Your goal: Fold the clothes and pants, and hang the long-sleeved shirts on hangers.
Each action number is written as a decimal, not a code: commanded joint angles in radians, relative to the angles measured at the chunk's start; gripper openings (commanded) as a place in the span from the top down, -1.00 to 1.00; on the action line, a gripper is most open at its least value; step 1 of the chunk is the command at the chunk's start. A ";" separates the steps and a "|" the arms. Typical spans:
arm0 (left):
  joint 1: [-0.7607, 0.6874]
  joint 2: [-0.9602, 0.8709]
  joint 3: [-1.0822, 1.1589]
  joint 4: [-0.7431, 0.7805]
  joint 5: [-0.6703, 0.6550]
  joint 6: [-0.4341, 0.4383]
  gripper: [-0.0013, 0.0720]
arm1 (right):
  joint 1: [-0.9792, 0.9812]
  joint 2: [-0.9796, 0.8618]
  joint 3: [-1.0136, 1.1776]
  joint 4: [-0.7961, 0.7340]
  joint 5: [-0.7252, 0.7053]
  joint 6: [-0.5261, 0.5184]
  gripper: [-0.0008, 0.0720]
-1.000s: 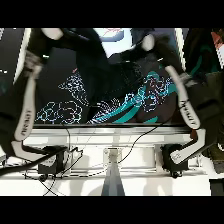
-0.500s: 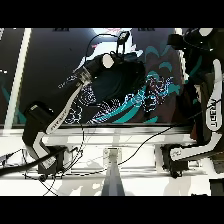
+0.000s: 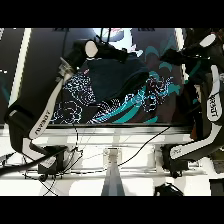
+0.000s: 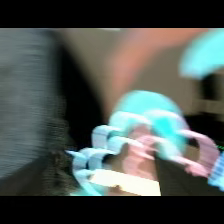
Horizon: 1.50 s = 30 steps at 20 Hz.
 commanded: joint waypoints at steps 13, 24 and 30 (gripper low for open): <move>0.035 0.029 0.000 0.112 -0.145 0.000 -0.94 | 0.170 -0.178 -0.010 -0.068 -0.064 0.137 -0.91; 0.035 0.029 0.000 0.159 -0.165 0.000 -0.94 | 0.214 -0.339 -0.008 0.449 0.126 -0.020 -0.35; 0.042 0.058 0.000 0.429 -0.348 0.000 0.80 | 0.258 -0.305 0.182 0.466 0.070 -0.041 0.92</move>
